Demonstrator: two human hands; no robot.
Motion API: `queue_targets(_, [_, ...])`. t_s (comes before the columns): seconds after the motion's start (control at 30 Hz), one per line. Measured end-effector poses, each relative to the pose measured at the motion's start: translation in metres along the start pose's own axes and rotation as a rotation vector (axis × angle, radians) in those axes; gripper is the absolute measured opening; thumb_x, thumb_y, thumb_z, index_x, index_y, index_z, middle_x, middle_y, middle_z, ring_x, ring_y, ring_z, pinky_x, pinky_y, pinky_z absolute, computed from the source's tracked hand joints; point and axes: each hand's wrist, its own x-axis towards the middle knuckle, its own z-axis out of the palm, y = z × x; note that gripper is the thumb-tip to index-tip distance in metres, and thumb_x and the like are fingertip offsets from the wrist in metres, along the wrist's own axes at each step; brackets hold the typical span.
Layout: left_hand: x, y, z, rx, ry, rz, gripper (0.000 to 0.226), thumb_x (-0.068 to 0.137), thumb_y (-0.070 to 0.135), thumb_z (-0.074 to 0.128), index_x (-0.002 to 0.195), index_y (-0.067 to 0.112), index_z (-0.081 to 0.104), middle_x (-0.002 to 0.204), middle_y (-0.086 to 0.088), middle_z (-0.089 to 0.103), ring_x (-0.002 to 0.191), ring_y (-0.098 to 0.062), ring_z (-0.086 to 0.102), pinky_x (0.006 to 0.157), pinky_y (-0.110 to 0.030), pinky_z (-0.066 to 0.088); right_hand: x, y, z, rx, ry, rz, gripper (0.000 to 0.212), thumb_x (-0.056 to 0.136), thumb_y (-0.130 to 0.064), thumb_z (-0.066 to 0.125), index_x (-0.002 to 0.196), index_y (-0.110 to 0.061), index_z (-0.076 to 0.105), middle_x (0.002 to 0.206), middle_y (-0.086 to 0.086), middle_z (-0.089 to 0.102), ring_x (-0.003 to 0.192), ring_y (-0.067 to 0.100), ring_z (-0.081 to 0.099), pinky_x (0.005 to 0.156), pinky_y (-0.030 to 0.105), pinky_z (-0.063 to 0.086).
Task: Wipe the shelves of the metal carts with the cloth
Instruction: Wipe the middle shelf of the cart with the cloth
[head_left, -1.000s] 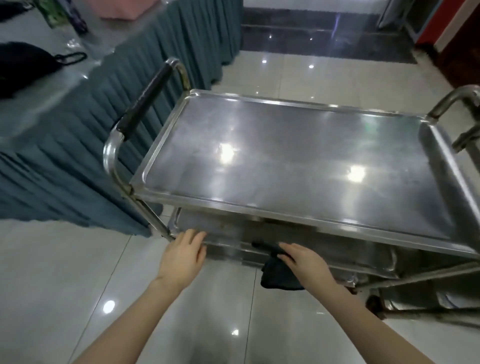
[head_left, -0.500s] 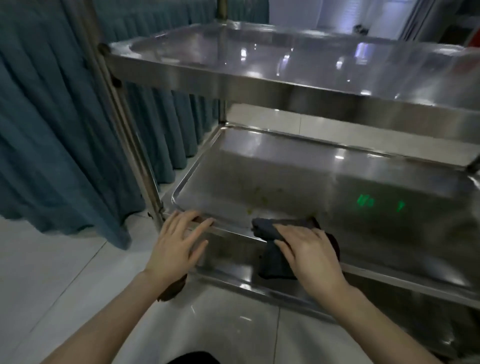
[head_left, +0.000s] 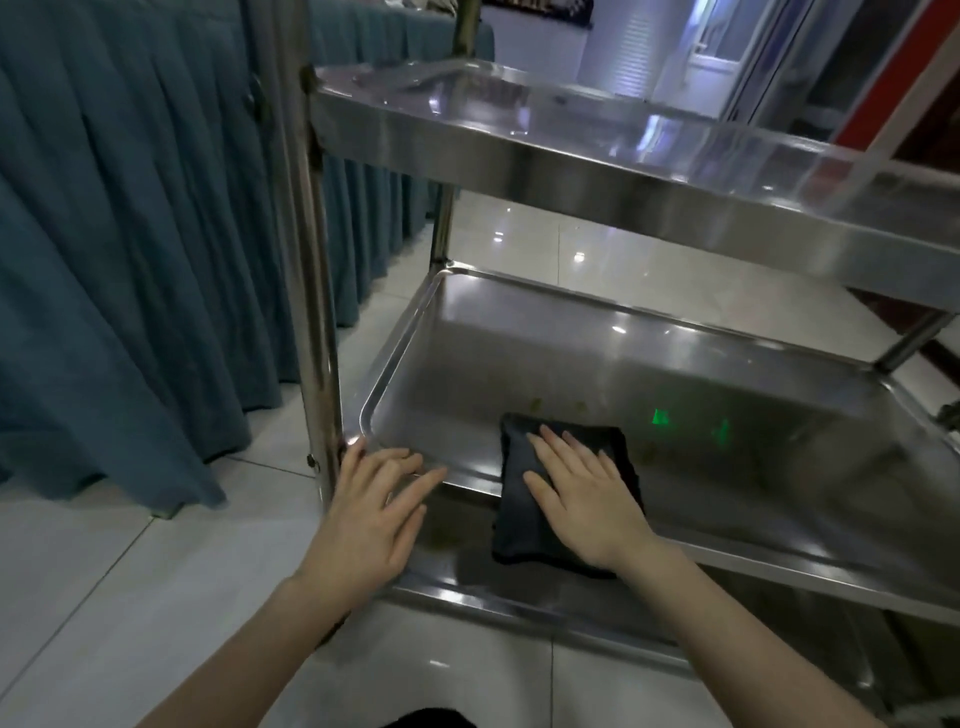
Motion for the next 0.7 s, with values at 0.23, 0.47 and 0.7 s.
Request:
queue_targets(0.23, [-0.006, -0.012, 0.015, -0.066, 0.123, 0.078, 0.037, 0.096, 0.023, 0.044, 0.131, 0.021, 0.054, 0.118, -0.007, 0.062, 0.118, -0.025, 0.052, 0.111, -0.058, 0.028, 0.097, 0.031, -0.002, -0.042, 0.027, 0.229, 0.059, 0.101, -0.056, 0.013, 0.155, -0.034, 0.004, 0.163, -0.014, -0.002, 0.15, 0.011, -0.003, 0.12, 0.042, -0.004])
queue_targets(0.47, [-0.005, -0.011, 0.013, -0.109, 0.169, 0.061, 0.033, 0.092, 0.015, 0.053, 0.121, 0.01, 0.066, 0.118, -0.007, 0.064, 0.115, -0.024, 0.057, 0.108, -0.056, 0.034, 0.049, 0.014, 0.005, -0.029, -0.016, -0.091, 0.061, 0.097, -0.063, 0.01, 0.153, -0.043, -0.002, 0.155, -0.032, -0.014, 0.148, 0.007, -0.012, 0.118, 0.041, -0.005])
queue_targets(0.7, [0.005, -0.006, 0.002, -0.111, 0.222, -0.015, 0.022, 0.089, 0.007, 0.057, 0.104, 0.002, 0.071, 0.106, -0.01, 0.065, 0.1, -0.027, 0.058, 0.089, -0.041, 0.047, 0.07, 0.017, -0.004, -0.027, -0.026, -0.129, 0.063, 0.094, -0.068, 0.011, 0.153, -0.046, 0.002, 0.161, -0.018, -0.013, 0.148, 0.005, -0.01, 0.119, 0.039, -0.004])
